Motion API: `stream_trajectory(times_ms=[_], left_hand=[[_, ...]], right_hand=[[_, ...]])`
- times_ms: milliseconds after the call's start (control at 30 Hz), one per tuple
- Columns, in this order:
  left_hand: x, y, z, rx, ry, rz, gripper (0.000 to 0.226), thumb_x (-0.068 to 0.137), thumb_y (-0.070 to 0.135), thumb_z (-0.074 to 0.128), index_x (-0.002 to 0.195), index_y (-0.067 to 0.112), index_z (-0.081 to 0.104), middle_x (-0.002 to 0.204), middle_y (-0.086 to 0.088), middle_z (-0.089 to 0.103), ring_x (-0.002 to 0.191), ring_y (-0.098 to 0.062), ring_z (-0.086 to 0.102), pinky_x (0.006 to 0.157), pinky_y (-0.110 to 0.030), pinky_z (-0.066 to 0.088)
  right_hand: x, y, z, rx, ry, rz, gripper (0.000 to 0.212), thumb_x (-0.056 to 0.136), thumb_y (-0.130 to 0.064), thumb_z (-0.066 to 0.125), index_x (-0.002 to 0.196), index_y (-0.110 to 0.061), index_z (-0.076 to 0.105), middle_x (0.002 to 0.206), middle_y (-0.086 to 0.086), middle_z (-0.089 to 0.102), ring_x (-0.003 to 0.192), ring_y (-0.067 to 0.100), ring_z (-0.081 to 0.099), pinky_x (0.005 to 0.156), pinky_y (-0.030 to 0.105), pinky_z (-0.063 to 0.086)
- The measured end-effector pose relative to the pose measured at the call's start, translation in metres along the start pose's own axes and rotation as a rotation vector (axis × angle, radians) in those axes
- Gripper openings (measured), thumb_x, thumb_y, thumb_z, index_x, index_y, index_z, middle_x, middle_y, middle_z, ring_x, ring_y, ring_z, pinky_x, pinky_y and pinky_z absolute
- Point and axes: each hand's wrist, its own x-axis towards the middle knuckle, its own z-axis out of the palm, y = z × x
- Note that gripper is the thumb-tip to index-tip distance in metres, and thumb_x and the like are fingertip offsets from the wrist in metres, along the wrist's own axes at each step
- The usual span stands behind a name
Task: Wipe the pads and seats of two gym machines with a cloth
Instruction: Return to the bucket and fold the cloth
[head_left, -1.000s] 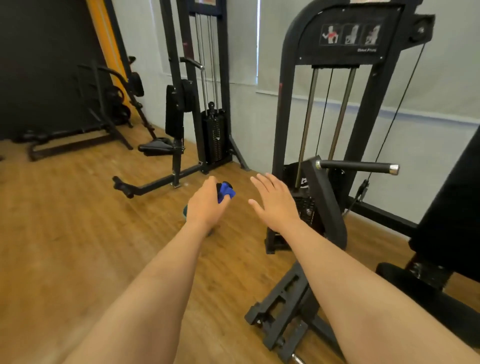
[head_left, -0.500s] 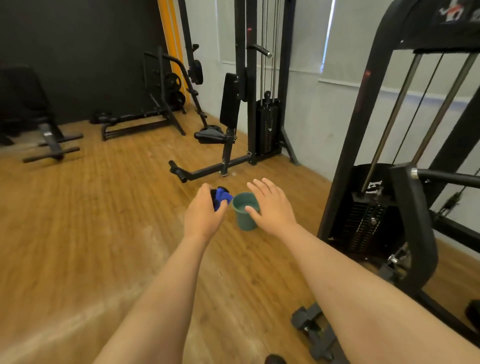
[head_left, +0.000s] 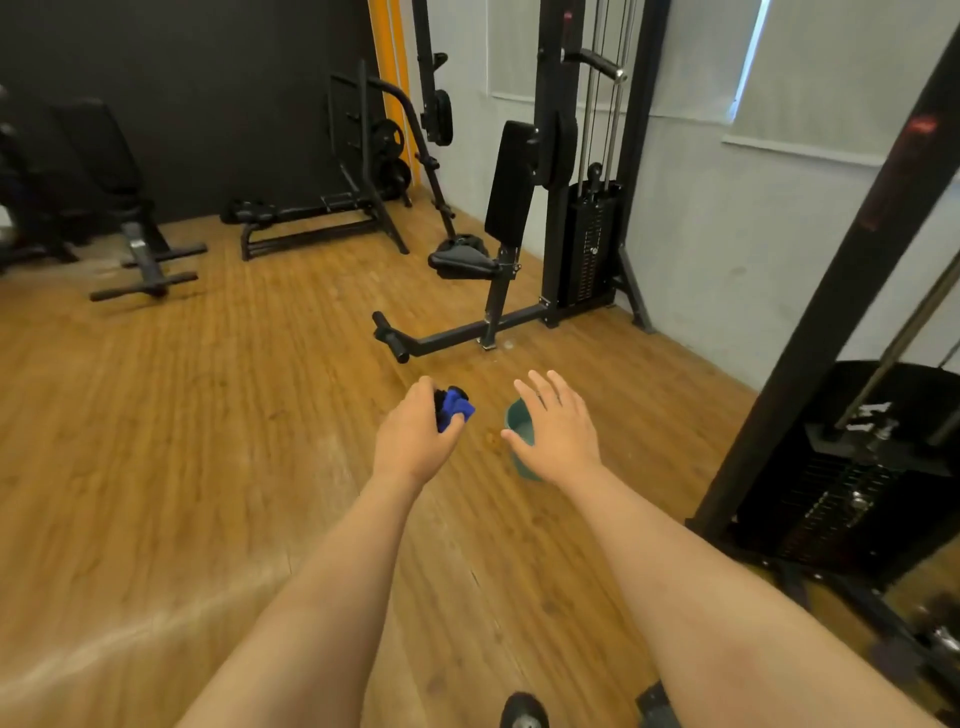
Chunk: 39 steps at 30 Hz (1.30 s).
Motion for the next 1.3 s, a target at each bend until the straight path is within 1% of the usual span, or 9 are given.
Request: stream_trajectory(times_ms=[233, 367, 533, 633, 733, 900, 1000, 1133, 1300], left_hand=[[0.158, 0.019, 0.020, 0.009, -0.049, 0.088, 0.026, 0.089, 0.036, 0.061, 0.103, 0.020, 0.046, 0.092, 0.004, 0.060, 0.076, -0.016, 0.059, 0.063, -0.033, 0.050], [0.220, 0.013, 0.034, 0.083, -0.086, 0.163, 0.026, 0.089, 0.035, 0.061, 0.104, 0.020, 0.045, 0.094, 0.004, 0.058, 0.078, -0.017, 0.060, 0.065, -0.034, 0.052], [0.292, -0.009, 0.061, 0.017, -0.129, 0.159, 0.024, 0.089, 0.036, 0.061, 0.100, 0.025, 0.042, 0.091, 0.007, 0.058, 0.076, -0.014, 0.058, 0.062, -0.029, 0.045], [0.340, -0.022, 0.080, 0.093, -0.196, 0.272, 0.025, 0.089, 0.037, 0.061, 0.099, 0.023, 0.043, 0.091, 0.006, 0.056, 0.076, -0.014, 0.058, 0.061, -0.029, 0.047], [0.394, -0.035, 0.098, 0.181, -0.270, 0.418, 0.026, 0.088, 0.039, 0.061, 0.100, 0.022, 0.044, 0.093, 0.005, 0.056, 0.079, -0.015, 0.059, 0.066, -0.033, 0.052], [0.490, -0.058, 0.112, 0.153, -0.303, 0.482, 0.025, 0.089, 0.037, 0.060, 0.098, 0.023, 0.043, 0.093, 0.005, 0.056, 0.075, -0.013, 0.057, 0.061, -0.029, 0.047], [0.537, -0.065, 0.122, 0.112, -0.321, 0.495, 0.024, 0.088, 0.035, 0.062, 0.099, 0.024, 0.044, 0.093, 0.005, 0.056, 0.076, -0.011, 0.058, 0.062, -0.027, 0.048], [0.576, -0.058, 0.149, 0.075, -0.367, 0.522, 0.026, 0.088, 0.034, 0.062, 0.103, 0.022, 0.046, 0.096, 0.003, 0.057, 0.083, -0.015, 0.060, 0.072, -0.038, 0.055], [0.605, -0.040, 0.202, 0.160, -0.444, 0.666, 0.025, 0.090, 0.036, 0.057, 0.099, 0.021, 0.039, 0.100, 0.002, 0.053, 0.087, -0.020, 0.058, 0.064, -0.034, 0.047]], right_hand=[[0.138, 0.039, 0.012, -0.016, 0.043, 0.059, 0.071, 0.094, -0.056, 0.040, 0.152, -0.025, 0.016, 0.161, -0.001, 0.010, 0.148, 0.020, -0.001, 0.119, 0.039, 0.006], [0.198, 0.058, 0.015, -0.033, 0.067, 0.107, 0.071, 0.094, -0.055, 0.041, 0.152, -0.024, 0.016, 0.160, 0.000, 0.012, 0.148, 0.021, 0.000, 0.119, 0.040, 0.007], [0.247, 0.080, 0.035, -0.055, 0.038, 0.183, 0.071, 0.094, -0.056, 0.040, 0.153, -0.027, 0.012, 0.161, -0.002, 0.010, 0.148, 0.020, -0.001, 0.118, 0.038, 0.005], [0.283, 0.089, 0.048, -0.048, 0.040, 0.242, 0.072, 0.094, -0.055, 0.042, 0.153, -0.028, 0.010, 0.161, -0.002, 0.009, 0.148, 0.020, -0.001, 0.118, 0.038, 0.005], [0.328, 0.096, 0.061, -0.060, 0.062, 0.306, 0.072, 0.094, -0.054, 0.042, 0.153, -0.028, 0.010, 0.161, -0.002, 0.009, 0.148, 0.020, -0.002, 0.118, 0.038, 0.006], [0.403, 0.092, 0.080, -0.039, 0.080, 0.407, 0.072, 0.094, -0.053, 0.043, 0.153, -0.026, 0.011, 0.161, -0.001, 0.009, 0.148, 0.020, -0.001, 0.119, 0.040, 0.007], [0.433, 0.092, 0.093, -0.019, 0.080, 0.452, 0.072, 0.094, -0.052, 0.044, 0.153, -0.027, 0.012, 0.161, -0.002, 0.009, 0.148, 0.019, -0.001, 0.120, 0.040, 0.007], [0.452, 0.108, 0.110, -0.041, 0.047, 0.519, 0.071, 0.094, -0.053, 0.043, 0.153, -0.027, 0.011, 0.161, -0.002, 0.008, 0.148, 0.019, 0.000, 0.118, 0.037, 0.007], [0.471, 0.138, 0.133, -0.108, 0.033, 0.511, 0.071, 0.094, -0.052, 0.044, 0.153, -0.024, 0.015, 0.160, -0.001, 0.015, 0.148, 0.020, 0.006, 0.119, 0.037, 0.007]])
